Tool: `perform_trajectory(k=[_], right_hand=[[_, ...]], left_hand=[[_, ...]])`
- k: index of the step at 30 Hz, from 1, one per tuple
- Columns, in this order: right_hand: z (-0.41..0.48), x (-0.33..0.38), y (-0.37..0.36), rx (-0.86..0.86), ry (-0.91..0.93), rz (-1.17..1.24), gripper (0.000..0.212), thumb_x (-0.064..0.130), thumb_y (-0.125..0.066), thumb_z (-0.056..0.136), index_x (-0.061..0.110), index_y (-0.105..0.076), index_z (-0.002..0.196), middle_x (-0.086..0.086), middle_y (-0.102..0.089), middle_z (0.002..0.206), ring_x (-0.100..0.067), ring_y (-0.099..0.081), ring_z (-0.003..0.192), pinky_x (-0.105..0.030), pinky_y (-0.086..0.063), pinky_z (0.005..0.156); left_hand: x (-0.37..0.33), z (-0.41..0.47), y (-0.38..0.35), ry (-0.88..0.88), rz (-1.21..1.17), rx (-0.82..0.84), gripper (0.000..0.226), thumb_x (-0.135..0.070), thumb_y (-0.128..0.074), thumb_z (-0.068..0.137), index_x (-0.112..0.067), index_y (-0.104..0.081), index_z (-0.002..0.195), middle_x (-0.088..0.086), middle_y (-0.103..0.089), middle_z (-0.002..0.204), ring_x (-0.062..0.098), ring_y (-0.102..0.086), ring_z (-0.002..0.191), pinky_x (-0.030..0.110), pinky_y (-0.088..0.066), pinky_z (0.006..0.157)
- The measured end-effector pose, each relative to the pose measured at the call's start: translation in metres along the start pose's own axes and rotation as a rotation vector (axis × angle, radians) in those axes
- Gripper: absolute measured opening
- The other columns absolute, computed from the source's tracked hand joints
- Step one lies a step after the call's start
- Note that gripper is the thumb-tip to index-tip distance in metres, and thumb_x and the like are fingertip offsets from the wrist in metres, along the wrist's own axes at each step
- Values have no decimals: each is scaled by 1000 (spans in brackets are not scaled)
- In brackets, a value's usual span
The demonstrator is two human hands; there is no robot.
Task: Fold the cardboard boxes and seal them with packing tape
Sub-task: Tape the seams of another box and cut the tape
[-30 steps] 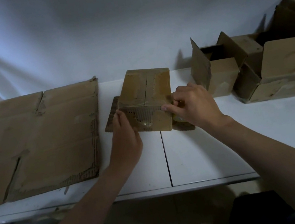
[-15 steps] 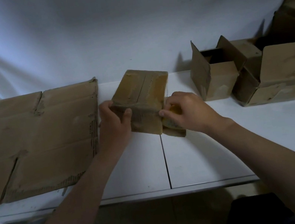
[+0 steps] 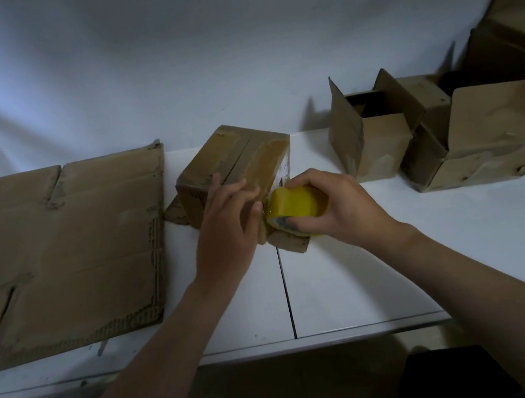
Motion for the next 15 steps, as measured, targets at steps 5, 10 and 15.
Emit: perform_trajectory(k=[5, 10, 15], right_hand=[[8, 19, 3, 38, -92, -117, 53, 46, -86, 73, 29, -66, 118, 8, -67, 106, -14, -60, 97, -27, -49, 75], [14, 33, 9, 71, -163, -217, 53, 47, -83, 71, 29, -68, 118, 4, -67, 102, -16, -59, 94, -27, -46, 73], [12, 25, 3, 166, -196, -343, 55, 47, -81, 72, 30, -68, 123, 2, -70, 113, -21, -62, 104, -29, -49, 83]], left_hand=[[0, 1, 0, 42, -80, -18, 31, -36, -54, 97, -16, -70, 114, 0, -60, 136, 21, -24, 152, 52, -45, 110], [1, 1, 1, 43, -94, -31, 28, -36, -58, 95, -17, -72, 110, -1, -61, 135, 19, -24, 152, 47, -43, 113], [4, 4, 0, 64, -148, -56, 21, -32, -64, 94, -19, -73, 108, -4, -61, 132, 16, -24, 152, 38, -37, 116]])
Point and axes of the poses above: each hand's wrist, its own z-axis towards the middle knuckle, its own y-axis out of the back of the hand, x = y × z, the point moved 1 cm from there along z, towards the middle knuckle
